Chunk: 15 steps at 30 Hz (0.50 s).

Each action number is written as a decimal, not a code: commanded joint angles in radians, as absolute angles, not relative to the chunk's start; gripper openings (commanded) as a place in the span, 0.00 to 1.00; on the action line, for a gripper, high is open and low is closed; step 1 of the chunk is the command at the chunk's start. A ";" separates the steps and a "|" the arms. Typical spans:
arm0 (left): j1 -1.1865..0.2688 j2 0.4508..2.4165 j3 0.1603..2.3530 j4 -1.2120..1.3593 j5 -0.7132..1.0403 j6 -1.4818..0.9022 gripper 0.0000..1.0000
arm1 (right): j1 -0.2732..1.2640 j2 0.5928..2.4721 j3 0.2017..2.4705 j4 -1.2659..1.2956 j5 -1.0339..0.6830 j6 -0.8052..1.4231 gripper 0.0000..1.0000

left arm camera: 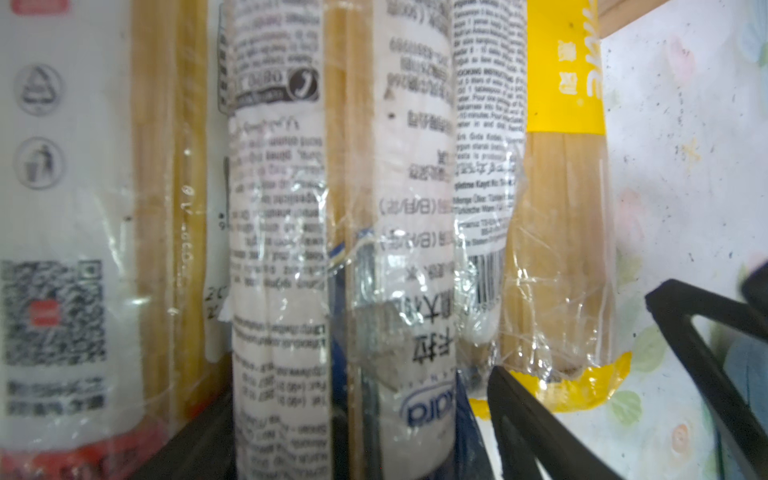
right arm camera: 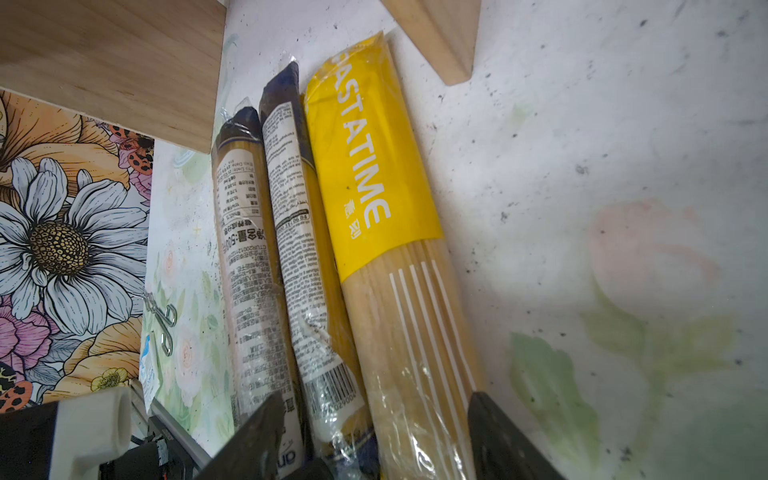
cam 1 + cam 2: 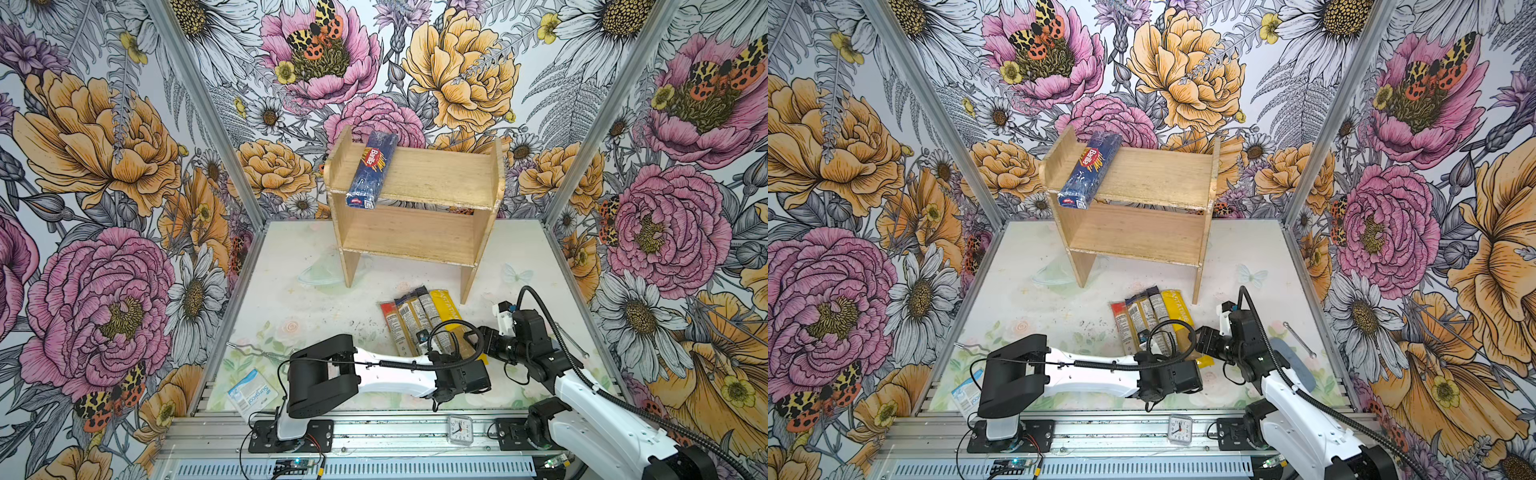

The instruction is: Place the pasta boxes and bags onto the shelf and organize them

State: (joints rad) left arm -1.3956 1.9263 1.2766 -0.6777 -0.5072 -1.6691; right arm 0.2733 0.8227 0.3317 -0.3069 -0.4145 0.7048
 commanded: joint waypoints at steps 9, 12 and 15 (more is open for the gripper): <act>-1.387 1.982 1.224 -0.719 -0.469 -1.683 0.61 | 0.271 0.794 0.335 -0.319 -0.430 0.710 0.71; -1.391 1.974 1.218 -0.719 -0.473 -1.687 0.56 | 0.271 0.790 0.337 -0.325 -0.431 0.710 0.71; -1.395 1.965 1.211 -0.719 -0.480 -1.691 0.51 | 0.271 0.786 0.339 -0.327 -0.434 0.709 0.71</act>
